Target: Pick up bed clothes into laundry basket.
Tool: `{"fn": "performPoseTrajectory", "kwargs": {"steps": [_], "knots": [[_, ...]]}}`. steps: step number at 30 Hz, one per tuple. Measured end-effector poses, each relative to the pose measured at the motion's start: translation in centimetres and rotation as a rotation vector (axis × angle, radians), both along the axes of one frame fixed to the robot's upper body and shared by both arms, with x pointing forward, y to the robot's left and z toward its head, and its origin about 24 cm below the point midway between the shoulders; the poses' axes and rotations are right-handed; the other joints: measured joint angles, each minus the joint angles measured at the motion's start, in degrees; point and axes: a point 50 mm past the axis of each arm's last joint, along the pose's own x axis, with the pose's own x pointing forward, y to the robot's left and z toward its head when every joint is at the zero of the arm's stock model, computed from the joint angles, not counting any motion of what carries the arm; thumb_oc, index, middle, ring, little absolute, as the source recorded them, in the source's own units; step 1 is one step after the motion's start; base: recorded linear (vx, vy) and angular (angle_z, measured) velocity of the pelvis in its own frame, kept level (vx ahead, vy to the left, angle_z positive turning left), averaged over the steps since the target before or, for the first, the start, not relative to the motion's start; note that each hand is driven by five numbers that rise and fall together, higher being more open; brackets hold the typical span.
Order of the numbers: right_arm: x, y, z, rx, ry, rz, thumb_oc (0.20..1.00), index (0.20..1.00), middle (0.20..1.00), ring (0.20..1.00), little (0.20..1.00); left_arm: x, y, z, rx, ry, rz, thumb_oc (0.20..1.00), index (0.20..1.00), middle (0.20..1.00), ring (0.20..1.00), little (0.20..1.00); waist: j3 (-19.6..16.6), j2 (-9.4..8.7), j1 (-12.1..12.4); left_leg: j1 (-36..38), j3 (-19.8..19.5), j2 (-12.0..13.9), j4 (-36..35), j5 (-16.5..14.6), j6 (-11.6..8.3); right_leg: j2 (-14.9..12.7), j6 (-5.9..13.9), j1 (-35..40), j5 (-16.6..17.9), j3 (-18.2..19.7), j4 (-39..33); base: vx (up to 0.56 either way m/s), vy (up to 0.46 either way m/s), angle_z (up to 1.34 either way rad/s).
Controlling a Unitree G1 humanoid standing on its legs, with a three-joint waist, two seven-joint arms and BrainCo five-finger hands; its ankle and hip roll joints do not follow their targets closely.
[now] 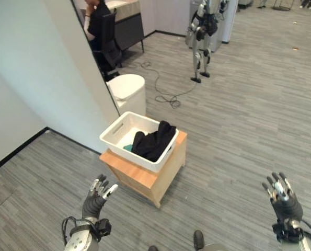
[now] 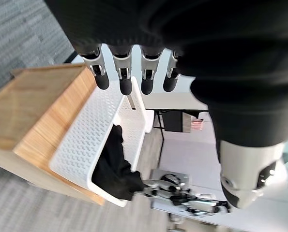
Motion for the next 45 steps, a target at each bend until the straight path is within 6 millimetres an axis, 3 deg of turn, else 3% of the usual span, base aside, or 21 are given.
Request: {"fn": "performPoseTrajectory", "kwargs": {"steps": [2, 7, 14, 16, 17, 18, 19, 21, 22, 23, 25, 26, 28, 29, 31, 35, 37, 39, 41, 43, 45], "knots": [[-0.6, 0.2, -0.7, 0.013, 0.036, -0.003, 1.0, 1.0, 1.0, 1.0, 1.0, -0.5, -0.7, -0.8, -0.03, 0.031, -0.003, 1.0, 1.0, 1.0, 1.0, 1.0, 0.02, 0.1, -0.08, 0.11, 0.0, 0.04, 0.0, 0.0, 0.0, 0.03, -0.03, 0.11, 0.03, -0.08, -0.03, 0.0, 0.0, 0.0], [4.0, 2.5, 0.6, -0.009, -0.067, 0.126, 1.0, 1.0, 1.0, 1.0, 1.0, 0.0, -4.3, -1.7, -0.148, 0.04, -0.08, 1.0, 1.0, 1.0, 1.0, 1.0, -0.03, 0.5, 0.48, 0.97, -0.16, -0.05, 0.0, -0.01, -0.01, 0.03, 0.02, 1.18, 0.32, -0.05, -0.64, 0.01, 0.011, 0.02], [6.3, -0.9, 4.0, -0.254, -0.186, 0.036, 1.0, 1.0, 1.0, 1.0, 1.0, 1.3, -2.3, -0.6, -0.056, 0.002, -0.046, 1.0, 1.0, 1.0, 1.0, 1.0, 2.57, 2.37, 1.38, 0.98, -4.47, -0.48, 0.5, 0.26, 0.65, -0.55, 0.66, -1.64, -4.65, 0.84, 11.95, -0.06, -0.019, 0.33], [4.6, -0.7, 2.7, -0.226, -0.12, -0.004, 1.0, 1.0, 1.0, 1.0, 1.0, 3.7, -2.0, 0.4, -0.031, -0.075, -0.047, 1.0, 1.0, 1.0, 1.0, 1.0, 3.03, 3.84, -1.4, -6.41, -16.36, -1.82, 5.43, 1.36, 1.52, 4.36, 1.07, -4.85, -12.46, 24.15, 23.01, -0.16, -0.164, 2.37], [4.0, -0.6, 2.1, -0.202, -0.1, -0.031, 1.0, 1.0, 1.0, 1.0, 1.0, 4.8, -1.9, 1.3, -0.021, -0.124, -0.046, 1.0, 1.0, 1.0, 1.0, 1.0, 3.59, 3.34, -2.66, -8.44, -21.43, -2.37, 6.69, 1.31, 1.05, 6.14, 0.49, -3.43, -14.68, 29.86, 22.96, -0.19, -0.172, 2.56], [4.4, 0.2, 1.7, -0.172, -0.099, -0.017, 1.0, 1.0, 1.0, 1.0, 1.0, 5.4, -1.3, 2.1, 0.006, -0.157, -0.035, 1.0, 1.0, 1.0, 1.0, 1.0, 5.3, 2.59, -1.8, -8.82, -25.07, -4.22, 5.79, 2.24, 1.28, 6.14, 0.31, -0.44, -17.23, 32.15, 21.25, -0.34, -0.365, 2.4], [4.8, 0.1, 1.6, -0.168, -0.104, -0.022, 1.0, 1.0, 1.0, 1.0, 1.0, 5.4, -1.6, 2.2, -0.007, -0.169, -0.019, 1.0, 1.0, 1.0, 1.0, 1.0, 6.65, 4.79, 0.81, -9.99, -30.5, -3.63, 5.01, 3.35, -0.59, 10.11, 0.37, -0.34, -19.56, 32.78, 23.54, -0.26, -0.278, 2.23], [5.1, 0.5, 0.9, -0.172, -0.076, 0.026, 1.0, 1.0, 1.0, 1.0, 1.0, 5.2, -1.4, 2.9, 0.004, -0.198, -0.015, 1.0, 1.0, 1.0, 1.0, 1.0, 6.96, 3.33, 0.72, -11.14, -34.67, -3.65, 3.86, 1.5, -1.92, 14.13, -6.25, -0.23, -20.95, 32.66, 24.8, -0.33, -0.327, 2.15], [6.0, -0.4, 2.0, -0.229, -0.097, 0.064, 1.0, 1.0, 1.0, 1.0, 1.0, 4.2, -1.2, 2.7, -0.01, -0.202, 0.023, 1.0, 1.0, 1.0, 1.0, 1.0, 8.57, 4.33, 5.35, -11.69, -33.3, -3.48, 5.73, -3.61, 1.94, 14.61, -8.05, -2.19, -19.9, 28.14, 28.52, -0.54, -0.47, 1.94], [6.1, -1.0, 2.5, -0.268, -0.103, 0.078, 1.0, 1.0, 1.0, 1.0, 1.0, 3.8, -0.8, 2.5, -0.014, -0.198, 0.059, 1.0, 1.0, 1.0, 1.0, 1.0, 9.34, 3.8, 6.67, -13.41, -33.75, -3.68, 4.95, -3.64, 0.53, 14.26, -7.51, -4.96, -19.45, 27.35, 30.46, -0.55, -0.385, 2.01], [7.1, -2.1, 4.3, -0.363, -0.129, 0.114, 1.0, 1.0, 1.0, 1.0, 1.0, 2.5, -1.4, 1.6, -0.077, -0.178, 0.138, 1.0, 1.0, 1.0, 1.0, 1.0, 11.58, 5.51, 8.4, -16.5, -33.34, -4.37, 5.02, -9.24, 4.74, 14.02, -8.69, -5.6, -17.9, 16.86, 31.82, -0.35, -0.181, 1.97], [7.1, -2.3, 4.2, -0.382, -0.124, 0.115, 1.0, 1.0, 1.0, 1.0, 1.0, 2.2, -1.3, 1.1, -0.08, -0.157, 0.158, 1.0, 1.0, 1.0, 1.0, 1.0, 11.72, 4.12, 8.63, -15.98, -29.73, -3.39, 4.31, -11.97, 4.11, 11.33, -9.13, -5.05, -18.31, 12.61, 29.4, -0.3, -0.138, 2.36], [8.4, -1.7, 4.7, -0.392, -0.172, 0.112, 1.0, 1.0, 1.0, 1.0, 1.0, 2.1, -0.3, -0.5, -0.04, -0.063, 0.145, 1.0, 1.0, 1.0, 1.0, 1.0, 12.16, -0.33, 11.36, -19.28, -15.31, -0.87, 13.7, -8.29, 2.28, 5.97, -11.13, -4.56, -15.88, 0.89, 25.62, -0.48, -0.114, 2.73], [8.2, -2.0, 4.8, -0.396, -0.176, 0.085, 1.0, 1.0, 1.0, 1.0, 1.0, 2.3, -0.2, -0.8, -0.033, -0.042, 0.128, 1.0, 1.0, 1.0, 1.0, 1.0, 12.44, -0.47, 10.47, -20.31, -11.85, 0.91, 17.51, -7.73, 1.34, 5.22, -11.41, -2.45, -14.01, -3.95, 21.84, -0.52, -0.01, 2.99], [8.4, -1.2, 4.3, -0.36, -0.182, 0.101, 1.0, 1.0, 1.0, 1.0, 1.0, 1.1, 0.4, -1.3, -0.047, -0.007, 0.128, 1.0, 1.0, 1.0, 1.0, 1.0, 12.62, -3.85, 12.78, -16.81, -17.05, 3.1, 26.13, -8.29, -1.42, 2.28, -11.8, -2.19, -11.82, -9.23, 19.51, -0.38, -0.019, 1.99], [7.6, -0.5, 3.8, -0.346, -0.173, 0.176, 1.0, 1.0, 1.0, 1.0, 1.0, 0.4, 0.0, -1.5, -0.081, 0.001, 0.109, 1.0, 1.0, 1.0, 1.0, 1.0, 12.76, -2.69, 11.68, -4.1, -14.52, 7.97, 27.77, -10.6, -4.96, -2.53, -8.81, -1.6, -8.88, -15.52, 17.02, -0.18, 0.071, 1.56], [6.9, -0.6, 3.2, -0.317, -0.141, 0.16, 1.0, 1.0, 1.0, 1.0, 1.0, 1.2, -0.6, -0.7, -0.096, -0.049, 0.08, 1.0, 1.0, 1.0, 1.0, 1.0, 12.09, 0.04, 9.21, -1.11, -5.77, 12.12, 26.49, -11.53, -6.16, -3.61, -6.95, -0.02, -7.85, -21.51, 14.06, -0.19, 0.146, 1.63], [5.0, -0.1, 1.5, -0.209, -0.082, 0.109, 1.0, 1.0, 1.0, 1.0, 1.0, 4.3, -2.6, 0.6, -0.147, -0.146, 0.014, 1.0, 1.0, 1.0, 1.0, 1.0, 10.49, 1.63, 7.91, 1.64, 7.02, 11.58, 22.43, -12.05, -4.31, -10.26, -3.55, 2.3, -5.4, -34.08, 13.38, -0.16, 0.25, 2.96], [4.8, 1.2, 1.2, -0.156, -0.08, 0.143, 1.0, 1.0, 1.0, 1.0, 1.0, 6.4, -3.8, 2.2, -0.143, -0.219, -0.077, 1.0, 1.0, 1.0, 1.0, 1.0, 8.62, 0.15, 8.37, -2.76, 13.3, 8.8, 20.21, -11.92, -1.61, -16.44, -0.51, 1.51, -6.63, -34.86, 15.11, -0.05, 0.483, 3.6], [5.2, 0.9, 1.5, -0.159, -0.113, 0.107, 1.0, 1.0, 1.0, 1.0, 1.0, 6.0, -2.2, 2.6, -0.079, -0.211, -0.075, 1.0, 1.0, 1.0, 1.0, 1.0, 7.52, -2.22, 8.54, -5.77, 9.08, 2.99, 22.35, -8.85, 0.56, -18.37, 1.43, 0.8, 0.73, -30.98, 13.46, 0.05, 0.421, 2.29], [6.4, 0.3, 1.4, -0.164, -0.108, 0.082, 1.0, 1.0, 1.0, 1.0, 1.0, 4.2, -0.3, 1.2, -0.037, -0.109, -0.018, 1.0, 1.0, 1.0, 1.0, 1.0, 6.9, -1.02, 10.08, -7.35, 8.38, 1.78, 23.7, -12.64, 3.86, -21.94, 2.03, 0.16, 7.25, -29.62, 16.71, 0.07, 0.322, 0.67]]}}
